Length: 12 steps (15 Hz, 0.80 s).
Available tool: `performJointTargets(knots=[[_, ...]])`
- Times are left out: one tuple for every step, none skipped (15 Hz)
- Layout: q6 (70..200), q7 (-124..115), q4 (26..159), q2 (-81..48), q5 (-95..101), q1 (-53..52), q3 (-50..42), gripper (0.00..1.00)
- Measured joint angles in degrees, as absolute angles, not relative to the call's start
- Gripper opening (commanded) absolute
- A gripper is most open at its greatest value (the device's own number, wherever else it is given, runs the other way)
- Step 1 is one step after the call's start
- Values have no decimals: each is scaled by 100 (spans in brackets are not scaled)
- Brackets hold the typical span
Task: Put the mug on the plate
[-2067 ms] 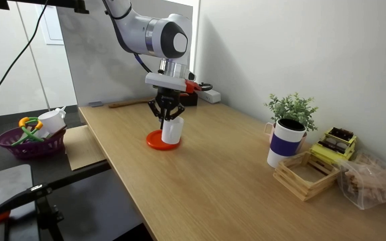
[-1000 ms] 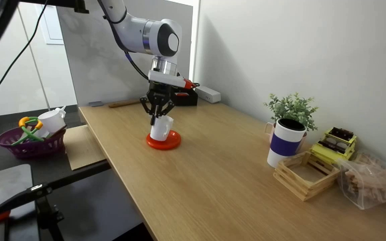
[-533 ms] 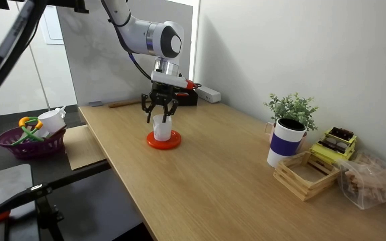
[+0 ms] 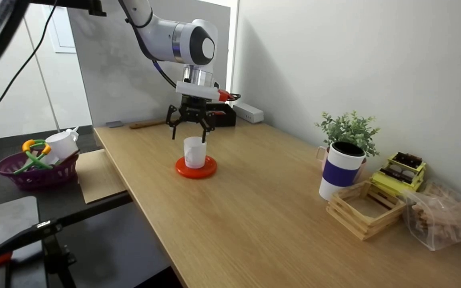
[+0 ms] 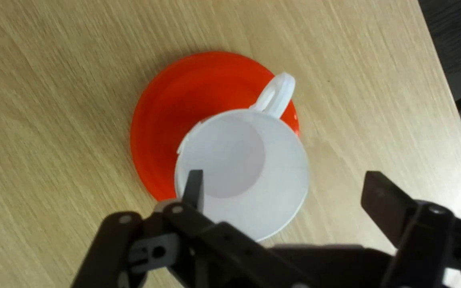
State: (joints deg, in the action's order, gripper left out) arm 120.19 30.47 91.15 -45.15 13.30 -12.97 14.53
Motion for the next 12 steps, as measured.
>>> performJointTargets(knots=[[12111, 2818, 9232, -4415, 1367, -1318, 1448, 100], [12203, 2562, 9370, -4302, 1395, -1348, 1435, 100], [12283, 2284, 9513, -4178, 1427, -1390, 1413, 100], [12374, 1988, 9683, -4033, 1469, -1444, 1381, 100], [12449, 1694, 9853, -3885, 1511, -1499, 1349, 100], [12519, 1415, 10025, -3734, 1552, -1558, 1319, 100], [12602, 1147, 10207, -3577, 1592, -1623, 1282, 100], [12680, 877, 10385, -3422, 1636, -1684, 1246, 100], [12738, 683, 10548, -3275, 1664, -1736, 1219, 100], [12773, 594, 10663, -3169, 1666, -1764, 1202, 100], [12794, 553, 10735, -3106, 1666, -1774, 1193, 100], [12806, 544, 10772, -3073, 1667, -1776, 1182, 100]])
